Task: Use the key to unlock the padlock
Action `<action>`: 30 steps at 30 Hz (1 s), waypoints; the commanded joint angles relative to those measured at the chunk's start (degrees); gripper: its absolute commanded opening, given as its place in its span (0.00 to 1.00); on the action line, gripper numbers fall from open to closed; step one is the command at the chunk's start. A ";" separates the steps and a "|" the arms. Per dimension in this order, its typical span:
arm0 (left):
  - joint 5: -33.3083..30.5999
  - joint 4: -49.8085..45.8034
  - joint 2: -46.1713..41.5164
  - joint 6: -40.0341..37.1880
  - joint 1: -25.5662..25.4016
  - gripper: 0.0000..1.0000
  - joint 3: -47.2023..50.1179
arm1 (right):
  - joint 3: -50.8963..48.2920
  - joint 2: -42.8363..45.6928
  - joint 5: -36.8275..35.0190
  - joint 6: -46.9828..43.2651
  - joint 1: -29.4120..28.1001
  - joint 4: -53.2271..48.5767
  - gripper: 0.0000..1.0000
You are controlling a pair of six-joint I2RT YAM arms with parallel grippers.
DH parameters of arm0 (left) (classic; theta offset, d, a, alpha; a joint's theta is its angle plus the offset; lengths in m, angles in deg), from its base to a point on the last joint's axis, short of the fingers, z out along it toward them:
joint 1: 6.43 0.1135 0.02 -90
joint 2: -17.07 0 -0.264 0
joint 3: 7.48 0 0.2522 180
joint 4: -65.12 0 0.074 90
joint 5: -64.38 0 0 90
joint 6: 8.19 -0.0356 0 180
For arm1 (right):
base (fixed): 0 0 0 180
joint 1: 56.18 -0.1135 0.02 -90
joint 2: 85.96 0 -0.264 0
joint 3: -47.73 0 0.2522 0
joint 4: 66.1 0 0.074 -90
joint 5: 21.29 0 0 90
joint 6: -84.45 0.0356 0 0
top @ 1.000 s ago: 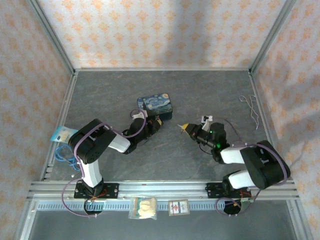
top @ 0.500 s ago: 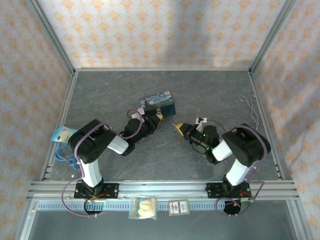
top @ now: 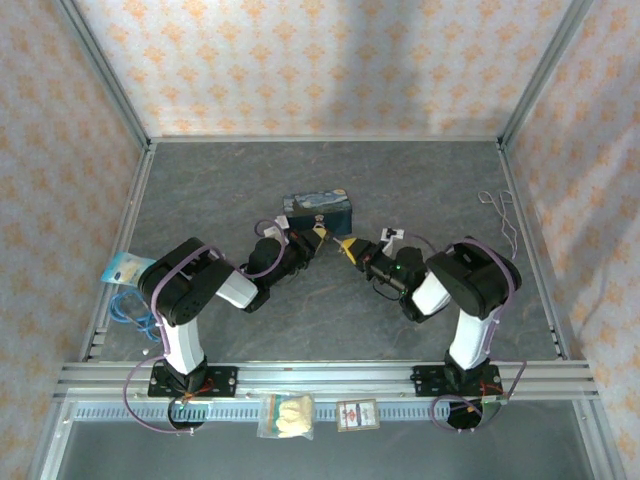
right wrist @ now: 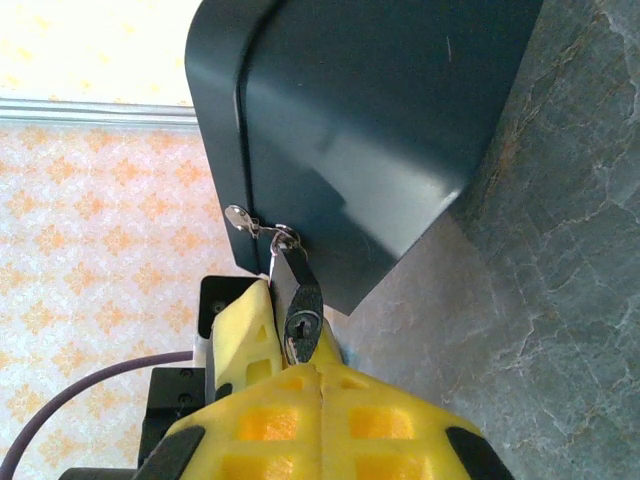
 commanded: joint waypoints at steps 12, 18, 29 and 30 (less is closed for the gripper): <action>0.32 5.73 0.82 1.02 -1.11 0.00 -0.12 | 1.98 -3.04 -0.57 0.54 -0.52 5.05 0.00; 0.20 5.08 0.92 0.60 -1.29 0.00 -0.30 | 1.78 -2.03 -0.53 0.57 -1.02 5.42 0.00; -0.16 4.12 0.93 -0.09 -1.54 0.00 -0.52 | 0.98 -0.13 -1.12 0.09 -1.48 4.70 0.00; -0.08 4.03 0.92 -0.12 -1.63 0.00 -0.56 | 1.18 -0.18 -1.07 0.04 -1.47 4.66 0.00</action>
